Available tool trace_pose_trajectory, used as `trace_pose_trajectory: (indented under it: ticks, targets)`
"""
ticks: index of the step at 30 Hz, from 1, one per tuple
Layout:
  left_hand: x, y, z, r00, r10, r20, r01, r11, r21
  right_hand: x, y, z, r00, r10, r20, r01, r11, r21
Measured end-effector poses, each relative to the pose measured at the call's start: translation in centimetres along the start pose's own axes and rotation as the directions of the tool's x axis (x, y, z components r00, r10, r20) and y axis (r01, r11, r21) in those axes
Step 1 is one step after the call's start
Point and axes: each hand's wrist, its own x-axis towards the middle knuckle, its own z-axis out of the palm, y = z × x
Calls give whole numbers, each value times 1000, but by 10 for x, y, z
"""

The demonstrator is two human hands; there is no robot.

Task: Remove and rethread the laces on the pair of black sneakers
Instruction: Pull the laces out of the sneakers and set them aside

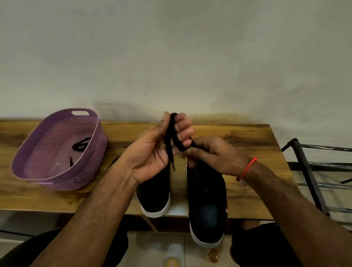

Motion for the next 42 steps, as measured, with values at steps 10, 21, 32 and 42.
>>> trace_pose_trajectory:
  ticks: [10,21,32,42]
  targets:
    - [-4,-9,-7,1000,-6,17,-11,524,852,-15,-28,-23,958,-88,-271,185,917,353]
    - [12,-21,-10,958,285,20,-264,854,449,-4,0,-1,998,-44,40,56,929,-367]
    - [0,-17,1,997,-40,63,-2,833,553,-1,19,-27,914,-57,-403,3,991,-133]
    - [12,-8,-15,962,267,-57,-245,935,256,-9,-9,-12,962,40,270,25,972,-233]
